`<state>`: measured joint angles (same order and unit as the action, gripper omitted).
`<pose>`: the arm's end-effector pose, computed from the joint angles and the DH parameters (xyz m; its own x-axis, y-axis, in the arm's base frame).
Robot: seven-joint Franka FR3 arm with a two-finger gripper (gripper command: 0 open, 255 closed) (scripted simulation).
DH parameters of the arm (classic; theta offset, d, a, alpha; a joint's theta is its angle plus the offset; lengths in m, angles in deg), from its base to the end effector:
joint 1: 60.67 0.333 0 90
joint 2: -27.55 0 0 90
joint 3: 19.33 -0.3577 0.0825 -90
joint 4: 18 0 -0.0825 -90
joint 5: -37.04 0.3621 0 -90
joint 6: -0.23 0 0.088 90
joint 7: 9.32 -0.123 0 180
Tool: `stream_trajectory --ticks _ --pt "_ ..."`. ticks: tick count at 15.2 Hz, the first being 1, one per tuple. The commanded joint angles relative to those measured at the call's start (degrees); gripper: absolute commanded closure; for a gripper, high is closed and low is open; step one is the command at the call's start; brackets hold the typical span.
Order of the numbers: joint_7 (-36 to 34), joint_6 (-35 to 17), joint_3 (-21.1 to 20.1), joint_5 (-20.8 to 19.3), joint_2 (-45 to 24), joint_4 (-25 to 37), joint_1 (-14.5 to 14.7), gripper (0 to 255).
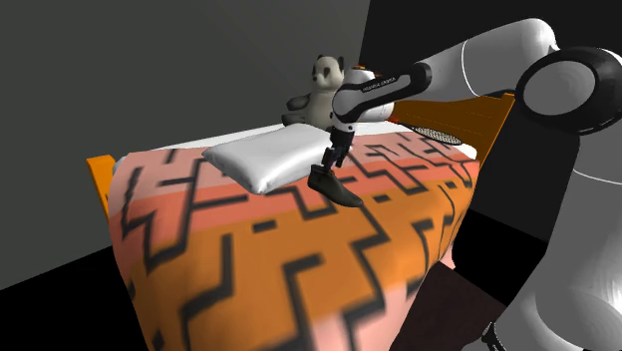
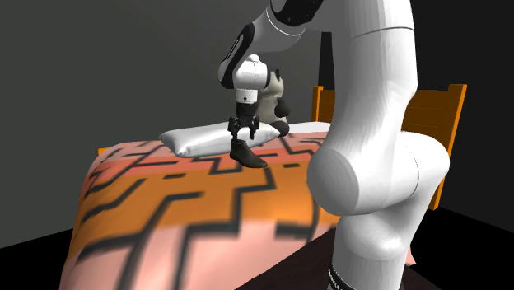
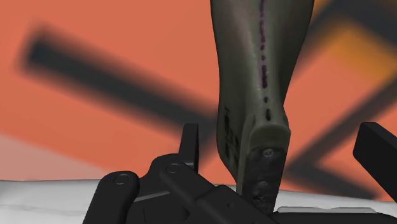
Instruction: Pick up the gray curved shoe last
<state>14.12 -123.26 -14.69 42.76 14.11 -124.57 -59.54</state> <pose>0.6129 -0.0289 0.4352 0.9531 0.2912 0.0820 0.2950 -0.9547 -0.0381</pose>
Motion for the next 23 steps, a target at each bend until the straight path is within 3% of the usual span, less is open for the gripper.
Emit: stream_trajectory --ticks 1,6,7,16,23 --pt "0.28 -1.24 -0.03 0.18 -1.02 -0.18 -0.07 0" --pt "0.56 -3.65 -0.11 0.45 -2.19 -1.44 -0.1 0" --pt "0.51 -3.7 -0.13 0.43 -2.11 -1.56 -0.06 255" --pt "0.56 -3.65 -0.11 0.45 -2.19 -1.43 -0.1 255" --pt "0.02 1.1 0.03 -0.05 -0.03 1.18 -0.05 255"
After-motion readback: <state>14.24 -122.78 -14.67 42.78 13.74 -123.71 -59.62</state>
